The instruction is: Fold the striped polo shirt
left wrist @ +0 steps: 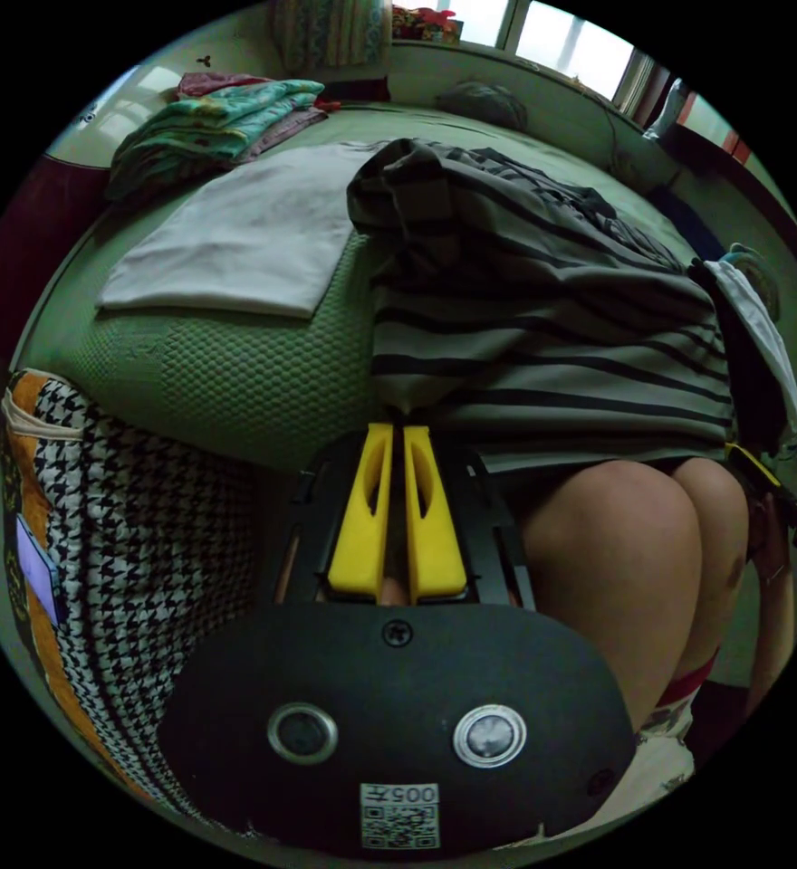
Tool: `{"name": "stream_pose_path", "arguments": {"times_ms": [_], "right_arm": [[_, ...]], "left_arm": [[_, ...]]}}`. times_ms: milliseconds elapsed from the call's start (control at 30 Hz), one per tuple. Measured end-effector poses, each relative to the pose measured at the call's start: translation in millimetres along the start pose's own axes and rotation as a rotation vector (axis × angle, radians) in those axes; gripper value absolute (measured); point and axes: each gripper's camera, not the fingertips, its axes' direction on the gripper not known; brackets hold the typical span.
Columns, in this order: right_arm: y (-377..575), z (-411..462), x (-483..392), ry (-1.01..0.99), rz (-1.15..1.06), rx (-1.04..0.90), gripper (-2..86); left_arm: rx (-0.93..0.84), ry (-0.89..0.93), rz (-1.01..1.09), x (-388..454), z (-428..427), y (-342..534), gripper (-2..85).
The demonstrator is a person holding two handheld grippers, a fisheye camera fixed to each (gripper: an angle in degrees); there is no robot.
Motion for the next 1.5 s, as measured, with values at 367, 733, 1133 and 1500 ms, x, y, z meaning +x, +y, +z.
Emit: {"name": "stream_pose_path", "arguments": {"times_ms": [367, 733, 1133, 1500], "right_arm": [[39, -19, -13, -0.016, 0.042, -0.05, -0.6], [88, -63, -15, -0.04, 0.001, -0.04, -1.1], [146, -186, 3, -0.078, -0.031, 0.153, -1.1], [250, -278, 14, -0.171, -0.088, 0.171, -1.1]], "left_arm": [[-0.03, 0.048, -0.039, 4, -22, 29, 2.9], [-0.139, 0.033, 0.007, 23, -79, 62, 0.9], [0.075, 0.054, 0.13, 44, -248, 116, 0.5], [0.197, 0.112, 0.054, 47, -368, 209, 0.5]]}}
